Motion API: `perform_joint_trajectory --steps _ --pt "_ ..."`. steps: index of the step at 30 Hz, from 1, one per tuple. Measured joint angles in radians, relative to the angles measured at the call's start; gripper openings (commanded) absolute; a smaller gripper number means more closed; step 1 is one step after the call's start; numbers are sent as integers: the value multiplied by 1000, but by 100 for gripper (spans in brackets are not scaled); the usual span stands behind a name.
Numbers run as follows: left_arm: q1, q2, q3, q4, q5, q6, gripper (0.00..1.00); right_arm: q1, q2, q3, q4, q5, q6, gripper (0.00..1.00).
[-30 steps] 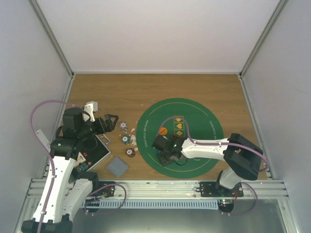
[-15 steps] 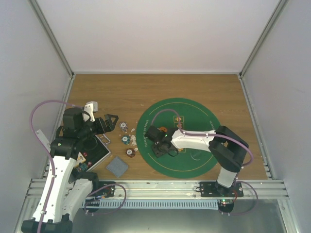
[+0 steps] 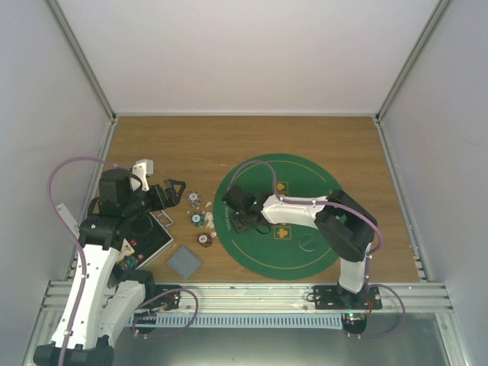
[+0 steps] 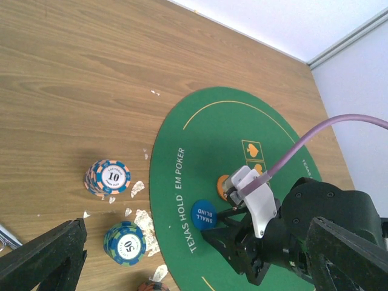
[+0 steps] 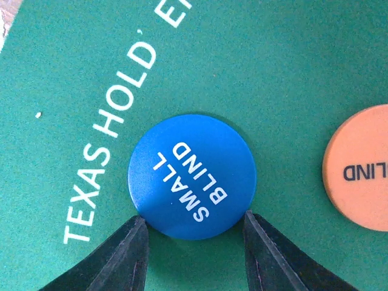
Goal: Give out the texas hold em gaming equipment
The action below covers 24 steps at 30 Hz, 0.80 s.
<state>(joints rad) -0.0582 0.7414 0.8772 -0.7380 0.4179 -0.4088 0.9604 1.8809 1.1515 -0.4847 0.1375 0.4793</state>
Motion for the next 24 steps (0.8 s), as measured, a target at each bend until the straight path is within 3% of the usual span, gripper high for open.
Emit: perform_joint_trajectory --steps 10,18,24 --pt "0 0 2 0 -11 0 99 -3 -23 12 -19 11 -19 63" --pt "0 0 2 0 -17 -1 99 -93 -230 12 -64 44 -3 59" --pt "0 0 2 0 -17 -1 99 -153 -209 -71 -53 41 24 58"
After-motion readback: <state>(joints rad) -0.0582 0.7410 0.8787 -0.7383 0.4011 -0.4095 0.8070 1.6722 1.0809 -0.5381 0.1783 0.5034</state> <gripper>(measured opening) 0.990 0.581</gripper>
